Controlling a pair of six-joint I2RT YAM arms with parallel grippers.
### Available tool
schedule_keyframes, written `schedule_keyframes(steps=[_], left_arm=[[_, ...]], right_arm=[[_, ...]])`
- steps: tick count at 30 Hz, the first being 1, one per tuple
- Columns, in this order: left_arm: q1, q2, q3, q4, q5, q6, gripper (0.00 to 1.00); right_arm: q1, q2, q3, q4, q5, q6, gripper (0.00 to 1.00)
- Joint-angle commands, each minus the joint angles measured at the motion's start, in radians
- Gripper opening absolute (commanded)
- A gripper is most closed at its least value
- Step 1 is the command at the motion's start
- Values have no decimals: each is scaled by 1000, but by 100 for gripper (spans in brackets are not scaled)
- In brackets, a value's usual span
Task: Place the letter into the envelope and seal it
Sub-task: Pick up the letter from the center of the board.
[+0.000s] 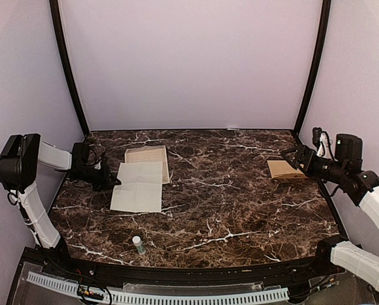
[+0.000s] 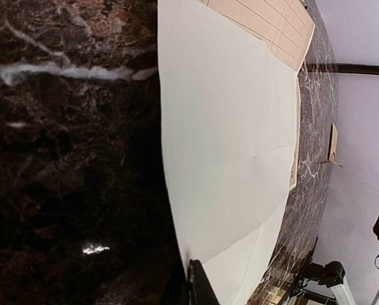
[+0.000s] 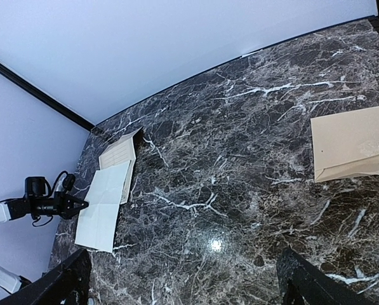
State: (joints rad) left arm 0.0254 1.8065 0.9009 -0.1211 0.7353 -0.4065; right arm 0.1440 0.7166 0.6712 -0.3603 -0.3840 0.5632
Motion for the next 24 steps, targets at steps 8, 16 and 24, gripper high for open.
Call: schedule_keyframes(steps=[8,16,24], left_arm=[[2,-260,-70,64,-41,33,0],[-99,-590,-181,150,-131,-109,0],[-258,-706,-15,-23,-168,-124,0]], right_arm=[[14,53,58,5,25,-37,99],[65,143,31,145,-29,47,99],[161,102,89,60,45,66,99]])
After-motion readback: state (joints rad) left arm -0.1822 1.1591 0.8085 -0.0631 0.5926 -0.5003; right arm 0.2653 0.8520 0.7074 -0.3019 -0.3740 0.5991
